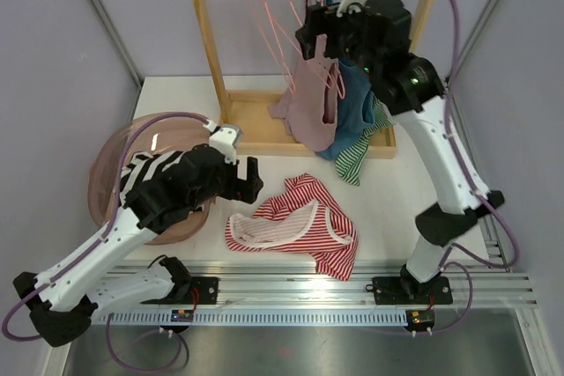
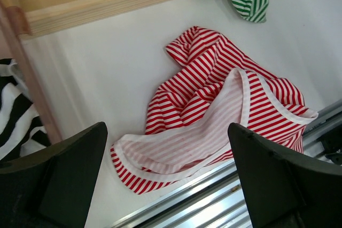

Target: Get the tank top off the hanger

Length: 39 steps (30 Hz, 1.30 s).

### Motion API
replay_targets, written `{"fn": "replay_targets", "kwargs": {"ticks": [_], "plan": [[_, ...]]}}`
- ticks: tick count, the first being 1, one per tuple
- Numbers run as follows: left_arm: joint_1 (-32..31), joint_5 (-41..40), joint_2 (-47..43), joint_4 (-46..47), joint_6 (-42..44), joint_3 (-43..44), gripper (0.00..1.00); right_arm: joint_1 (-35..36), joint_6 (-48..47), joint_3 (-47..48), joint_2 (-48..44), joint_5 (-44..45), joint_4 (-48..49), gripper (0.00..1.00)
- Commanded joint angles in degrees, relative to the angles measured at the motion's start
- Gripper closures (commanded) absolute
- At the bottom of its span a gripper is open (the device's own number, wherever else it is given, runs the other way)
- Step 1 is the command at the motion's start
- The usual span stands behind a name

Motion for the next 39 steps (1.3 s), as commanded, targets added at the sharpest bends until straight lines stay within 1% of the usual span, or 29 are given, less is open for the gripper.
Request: {"fn": "replay_targets", "kwargs": {"ticks": [1,2,3,4,5,6,7,8,10,11,13,14,17,18,20,21,27,28,30,31,32,33,36,38,39], "plan": [[-4.15,-0.42,5.46,5.38,-2.95,1.78,0.01,0.43,2.63,-11.01,-14.98,-1.64,3.41,0.01],[-5.29,-0.86,7.23,7.04,-3.13,1.78,0.01,0.34,3.07,-13.77,-17.7,-1.73,3.33,0.0],[-7.48,-0.86,8.9,8.02,-3.05,1.69,0.01,0.43,3.42,-16.67,-22.95,-1.73,3.33,0.01],[-8.46,-0.77,12.48,10.11,-2.7,1.87,0.01,0.43,4.21,-22.62,-25.62,-1.73,3.33,0.0],[-9.25,0.01,14.17,11.09,-2.61,1.96,0.01,0.43,4.74,-25.55,-28.34,-2.34,3.24,0.01],[-10.39,0.8,15.76,12.23,-2.52,1.96,0.01,0.43,5.09,-28.27,-33.67,-2.35,3.15,0.01],[-10.92,2.98,19.17,14.94,-2.08,1.96,0.01,0.43,6.14,-33.87,-36.43,-2.35,3.33,0.0],[-11.63,4.05,20.85,16.27,-1.99,2.13,0.01,0.43,6.5,-36.62,-41.5,-2.96,3.5,0.0],[-12.33,5.98,24.19,19.87,-1.47,2.22,0.01,0.43,7.55,-43.46,-46.36,-3.49,3.24,0.01],[-13.03,6.43,27.78,20.41,-1.46,2.39,0.01,0.43,7.81,-45.51,-50.65,-4.54,3.07,0.01],[-13.48,6.87,31.14,21.81,-1.29,3.62,0.01,0.43,8.6,-50.42,-54.45,-5.86,2.63,0.0],[-14.0,6.79,34.37,22.43,-1.29,3.8,0.01,0.43,8.96,-51.75,-57.52,-6.3,2.1,0.01],[-14.62,7.4,38.96,24.81,-1.38,3.98,0.01,0.43,10.1,-55.8,-61.66,-6.31,0.79,0.01],[-14.79,7.4,42.02,24.99,-1.72,4.24,0.01,0.43,10.36,-56.42,-62.37,-7.87,0.17,0.01],[-15.58,6.35,44.5,26.13,-1.9,4.42,0.01,0.43,10.8,-58.0,-64.13,-8.06,-1.06,0.01],[-15.85,5.65,47.21,26.13,-2.08,4.5,0.01,0.43,10.98,-58.44,-64.75,-8.24,-1.24,0.01],[-17.69,1.87,53.82,26.3,-3.22,3.37,0.02,0.43,11.42,-60.9,-67.83,-9.99,-1.86,0.0],[-17.87,2.12,55.48,26.57,-3.14,3.1,0.06,0.43,11.51,-61.08,-68.18,-10.69,-1.68,0.01],[-18.4,2.13,56.72,26.83,-3.48,2.05,0.38,0.43,11.68,-61.35,-68.88,-11.22,-1.59,0.0],[-18.49,2.74,57.08,27.27,-3.75,1.7,0.6,0.43,11.68,-61.52,-69.32,-11.49,-1.33,0.0],[-18.4,2.83,57.43,27.19,-4.18,1.0,0.88,0.43,11.6,-61.52,-69.67,-11.4,-1.16,0.01],[-18.4,3.18,57.08,27.45,-4.8,0.47,0.99,0.43,11.51,-61.44,-70.02,-11.14,-1.24,0.0],[-18.4,3.98,53.31,28.07,-5.94,-1.38,1.0,0.43,11.16,-60.91,-70.46,-10.44,-1.33,0.01],[-18.4,1.61,50.07,26.58,-6.73,-1.65,1.0,0.43,10.98,-60.82,-70.55,-10.17,-1.24,0.0],[-18.49,0.56,46.13,24.83,-7.0,-1.56,1.0,0.43,10.89,-60.99,-70.38,-10.0,-1.15,0.01]]}}
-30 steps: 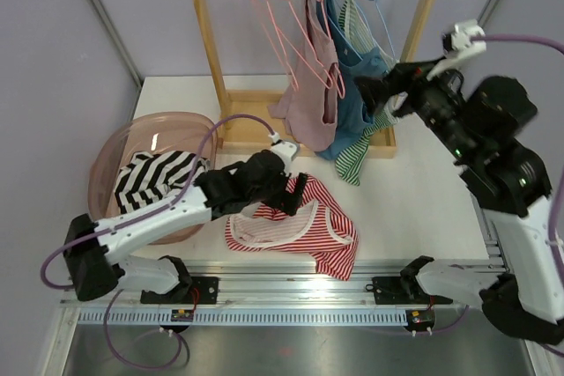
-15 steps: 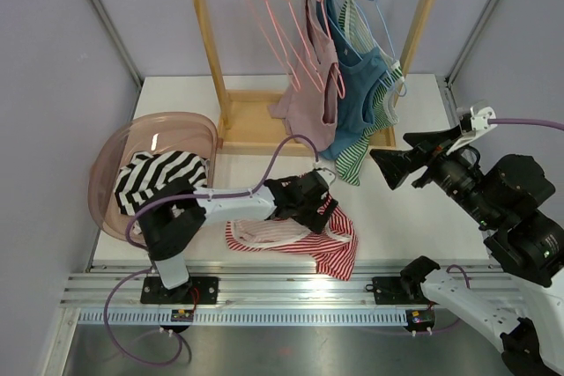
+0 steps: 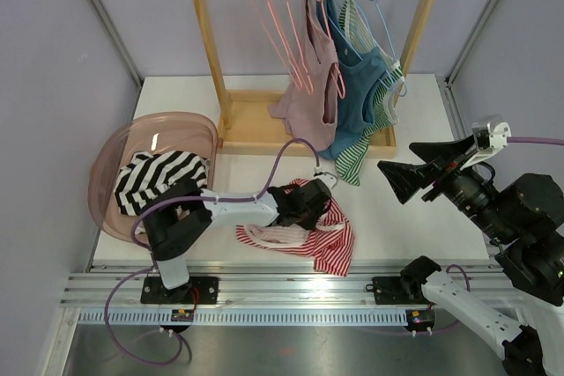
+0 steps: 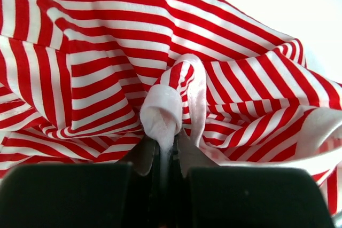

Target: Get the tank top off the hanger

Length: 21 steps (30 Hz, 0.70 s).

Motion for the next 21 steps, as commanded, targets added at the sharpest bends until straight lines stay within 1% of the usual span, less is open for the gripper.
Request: {"fn": "replay_targets", "kwargs": {"ticks": [1,2,3,4,7,9,11,12,13,15,16,17,18,19,21], "plan": [[-0.04,-5.69,-8.01,-6.44,-2.17,-1.82,1.0,0.37,-0.3,0.31,-0.11,-0.2,1.56,0.0],[-0.04,-7.64,-9.95,-7.93,-2.7,-1.47,1.0,0.37,-0.3,0.14,-0.02,-0.03,1.47,0.0],[-0.04,-9.31,-14.23,-11.08,-3.14,-0.95,1.0,0.37,-0.38,-0.04,0.07,0.15,1.56,0.01],[0.05,-13.33,-16.19,-12.85,-3.49,0.36,1.0,0.37,-0.39,-0.13,0.15,0.32,1.73,0.0],[0.57,-19.41,-23.22,-18.92,-4.54,3.35,1.0,0.37,-0.56,-0.83,0.15,0.67,2.26,0.01],[2.06,-20.75,-25.86,-22.6,-4.81,4.77,1.0,0.37,-0.65,-1.09,-0.11,0.94,2.44,0.01],[4.7,-23.03,-28.5,-26.03,-5.16,8.18,1.0,0.37,-0.65,-1.01,-0.11,1.03,2.61,0.01],[5.84,-23.73,-29.21,-29.27,-5.34,9.42,1.0,0.37,-0.56,-0.75,-0.2,1.11,2.53,0.01],[8.55,-24.61,-30.61,-30.61,-5.34,10.47,1.0,0.45,-0.74,-0.57,-0.2,1.2,2.52,0.01],[11.46,-24.71,-32.55,-32.54,-4.55,13.03,1.0,0.28,-0.91,-0.13,-0.28,1.46,2.61,0.0],[14.61,-24.62,-33.34,-33.08,-4.11,13.82,1.0,0.36,-0.91,-0.04,-0.29,2.16,2.53,0.01],[16.29,-24.36,-35.09,-33.43,-3.76,14.78,1.0,0.37,-0.91,0.13,-0.29,2.6,2.44,0.01],[18.05,-24.01,-35.71,-34.3,-2.62,16.79,1.0,0.37,-1.0,0.4,-0.37,2.78,2.35,0.0],[21.46,-24.18,-36.15,-34.83,-2.35,18.12,1.0,0.37,-1.09,0.49,-0.29,4.44,2.18,0.0],[25.25,-23.74,-37.21,-36.15,-1.74,21.45,1.0,0.37,-1.0,0.4,-0.2,5.59,2.0,0.01]]}}
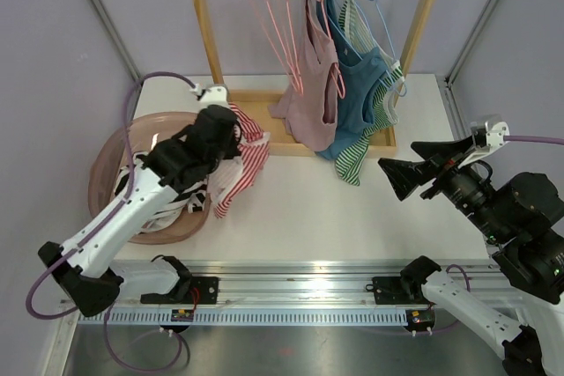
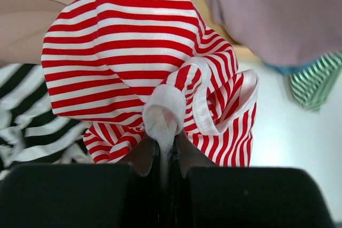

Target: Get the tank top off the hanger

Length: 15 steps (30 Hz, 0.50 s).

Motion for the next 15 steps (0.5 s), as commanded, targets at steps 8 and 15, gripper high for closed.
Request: {"fn": "replay_targets", "kwargs": {"ticks": [8,15], "plan": [[31.97,9.34,-1.89,-2.19,3.61,10.41,1.0,0.37,-0.96,0.48,1.97,4.29,1.98,0.0],[43.76,16.03,2.24,-1.84,3.7,8.84,0.43,0.37,1.76,3.29,7.16,14.73,-0.57,0.01]]}}
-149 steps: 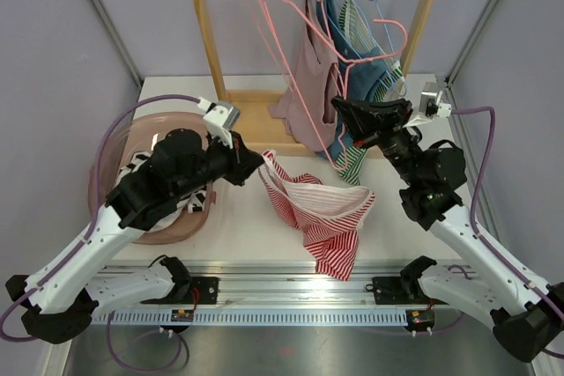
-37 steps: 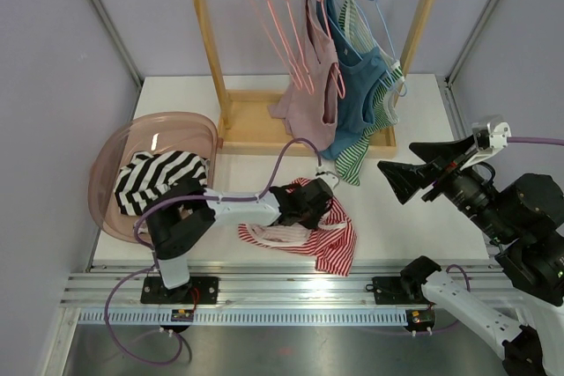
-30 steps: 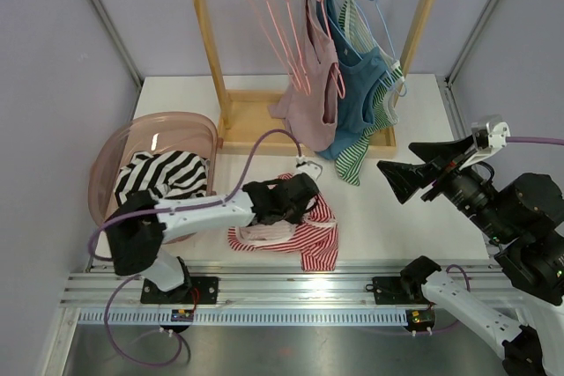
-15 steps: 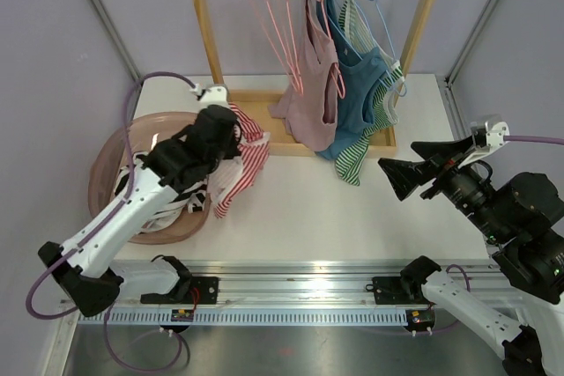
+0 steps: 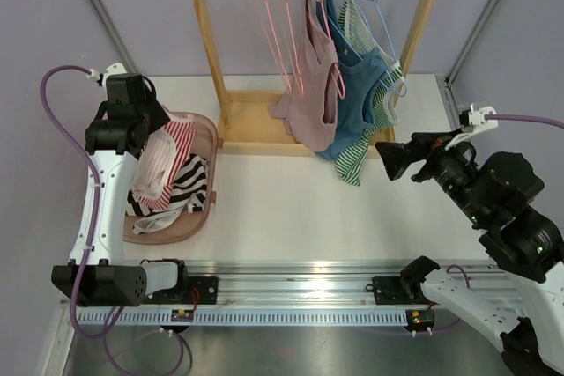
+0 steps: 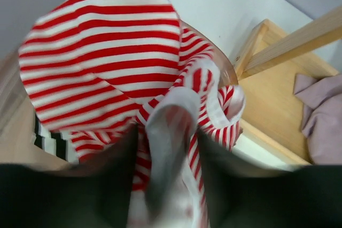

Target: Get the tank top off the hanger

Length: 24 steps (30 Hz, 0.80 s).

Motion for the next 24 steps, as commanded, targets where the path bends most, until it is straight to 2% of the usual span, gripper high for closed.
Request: {"fn": "replay_targets", "kwargs": {"ticks": [1,2,3,7,11,14,15,18,21,24], "plan": [[2.25,5.25,0.28,1.94,0.16,0.07,0.27,0.32,1.46,2.94,4.1,8.25,-0.35,0.0],[2.34,5.34,0.19,2.29,0.07,-0.54,0.05,0.32,1.64,3.38,4.89,9.57,-0.44,0.0],[2.42,5.52,0.1,2.12,0.07,-0.55,0.01,0.32,1.64,4.26,6.73,11.59,-0.53,0.0],[2.34,7.88,-0.78,1.5,0.86,-0.2,0.01,0.32,1.11,7.69,12.62,13.89,-1.23,0.0],[0.94,15.53,-3.41,2.38,4.19,-1.51,0.01,0.32,-0.12,14.44,20.01,13.54,-2.38,0.0],[-7.22,14.41,-5.08,2.56,5.52,-2.83,0.01,0.23,-1.43,19.36,24.93,13.1,-1.59,0.03],[-12.38,12.05,-5.35,2.47,5.78,-3.01,0.01,0.23,-2.05,20.95,27.73,13.36,-1.67,0.05],[-20.83,9.48,-6.31,1.68,5.34,-3.71,0.01,-0.2,-4.42,27.37,33.61,12.85,-1.93,0.12],[-26.99,9.82,-8.24,2.64,5.17,-6.34,0.01,-0.91,-6.36,34.92,39.85,11.7,-3.33,0.21],[-31.57,10.44,-11.76,4.23,4.64,-10.47,0.01,-2.05,-8.03,44.14,46.88,9.51,-5.18,0.23]]}}
